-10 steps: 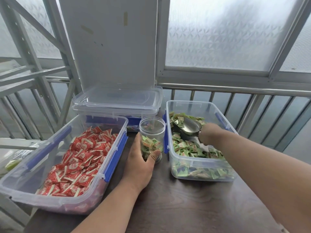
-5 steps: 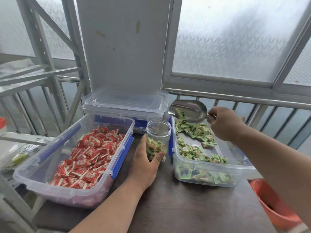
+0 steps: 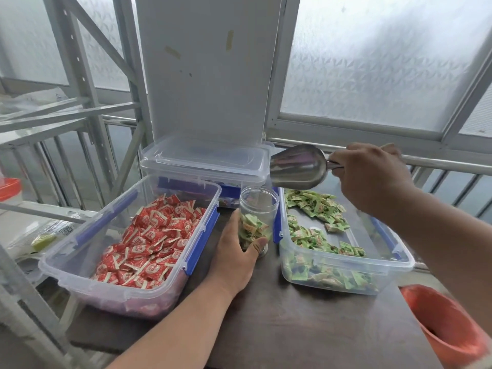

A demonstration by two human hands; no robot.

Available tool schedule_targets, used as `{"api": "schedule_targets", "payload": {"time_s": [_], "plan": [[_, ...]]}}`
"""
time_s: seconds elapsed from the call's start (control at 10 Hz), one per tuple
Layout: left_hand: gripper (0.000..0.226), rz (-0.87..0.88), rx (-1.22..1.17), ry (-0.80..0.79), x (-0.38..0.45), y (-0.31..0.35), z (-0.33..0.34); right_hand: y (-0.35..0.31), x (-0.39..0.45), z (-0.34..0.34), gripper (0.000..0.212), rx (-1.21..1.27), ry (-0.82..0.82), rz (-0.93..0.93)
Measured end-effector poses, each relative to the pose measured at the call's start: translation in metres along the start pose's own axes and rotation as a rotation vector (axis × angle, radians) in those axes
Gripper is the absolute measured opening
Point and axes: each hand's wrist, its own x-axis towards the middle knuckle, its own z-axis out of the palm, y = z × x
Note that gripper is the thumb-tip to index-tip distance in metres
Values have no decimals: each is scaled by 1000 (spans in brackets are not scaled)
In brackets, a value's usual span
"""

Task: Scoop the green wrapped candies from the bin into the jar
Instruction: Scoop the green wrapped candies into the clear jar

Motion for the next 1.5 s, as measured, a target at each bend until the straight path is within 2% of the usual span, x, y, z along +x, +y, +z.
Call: {"api": "schedule_targets", "payload": {"time_s": [0.1,0.2,0.3,0.4,0.5,0.6,0.7,0.8,0.9,1.0,1.2,1.3,1.4,1.5], "plan": [[87,-2,-17,-4,1,-2,0,18,-2,2,11,-99,-340,156],[89,-4,-14,0,2,-4,1,32,-11,11,17,-142,-596,170],[91,-13,0,9,3,-6,2,38,-23,19,23,-185,-704,128],[91,-7,11,16,3,-7,2,43,-30,23,21,-203,-783,167],[91,-3,9,15,4,-7,1,42,-33,23,29,-206,-835,226],[92,-8,15,12,4,-6,0,39,-32,26,32,-187,-829,279],[90,-1,19,11,3,-6,0,36,-31,43,53,-107,-777,294],[91,4,17,15,3,-6,-1,33,-27,66,61,-117,-731,269],[91,2,8,16,2,-6,0,32,-17,88,28,-10,-653,300],[89,-7,0,18,1,-8,1,25,-16,111,12,119,-609,411],[88,-9,-1,30,1,-9,2,21,-26,138,18,244,-743,442],[88,-3,6,23,2,-8,2,23,-25,136,20,292,-735,513],[89,-1,15,18,3,-7,2,20,-24,125,28,195,-811,441],[91,-13,22,19,1,-6,1,22,-22,121,28,180,-753,385]]}}
